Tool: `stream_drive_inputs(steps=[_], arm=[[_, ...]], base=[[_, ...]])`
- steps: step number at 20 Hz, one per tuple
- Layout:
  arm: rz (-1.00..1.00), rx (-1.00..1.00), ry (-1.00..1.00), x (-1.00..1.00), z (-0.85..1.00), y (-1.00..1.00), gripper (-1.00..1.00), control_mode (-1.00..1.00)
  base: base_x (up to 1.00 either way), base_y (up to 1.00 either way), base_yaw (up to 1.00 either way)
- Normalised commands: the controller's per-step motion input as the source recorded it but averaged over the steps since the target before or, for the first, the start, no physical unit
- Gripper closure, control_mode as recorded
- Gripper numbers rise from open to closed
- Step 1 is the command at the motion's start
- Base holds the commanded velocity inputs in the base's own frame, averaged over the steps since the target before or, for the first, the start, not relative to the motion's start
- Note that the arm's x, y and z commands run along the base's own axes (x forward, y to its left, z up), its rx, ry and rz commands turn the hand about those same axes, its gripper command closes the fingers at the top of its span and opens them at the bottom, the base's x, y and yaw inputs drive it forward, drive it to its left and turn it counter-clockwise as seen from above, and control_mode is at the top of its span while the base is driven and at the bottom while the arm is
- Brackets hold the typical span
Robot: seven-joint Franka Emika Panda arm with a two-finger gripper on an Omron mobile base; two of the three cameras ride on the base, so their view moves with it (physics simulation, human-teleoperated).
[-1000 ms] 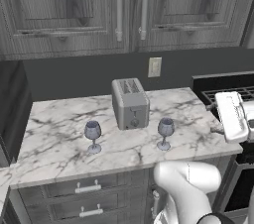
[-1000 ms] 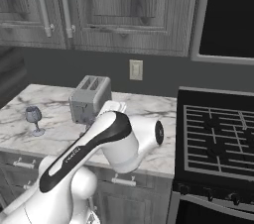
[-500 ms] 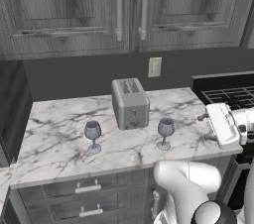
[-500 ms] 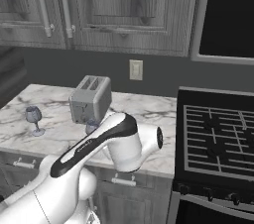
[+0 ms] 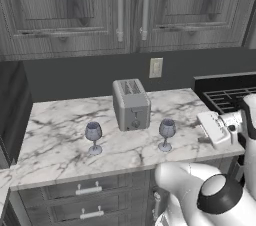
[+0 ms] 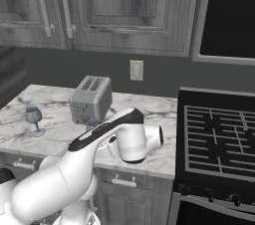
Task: Retrieve the wine glasses from the counter and place one next to each plate.
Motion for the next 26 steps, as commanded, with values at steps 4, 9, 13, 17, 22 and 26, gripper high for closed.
stream_drive_inputs(steps=[4,9,13,17,22,26], arm=[[0.04,0.00,0.02,0.39,-0.29,0.00,-1.00,-1.00],[0.05,0.00,0.00,0.25,-0.17,-0.02,-1.00,-1.00],[0.05,0.01,0.00,0.21,-0.25,-0.02,-1.00,-1.00],[0.04,0.03,0.00,0.18,-0.33,0.00,-1.00,-1.00],[0.02,0.02,0.04,0.31,-0.31,0.00,-1.00,-1.00],[0.00,0.01,0.03,0.36,-0.28,0.00,-1.00,-1.00]], base=[[0.00,0.00,0.00],[0.00,0.00,0.00],[0.00,0.00,0.00],[0.00,0.00,0.00],[0.00,0.00,0.00],[0.00,0.00,0.00]])
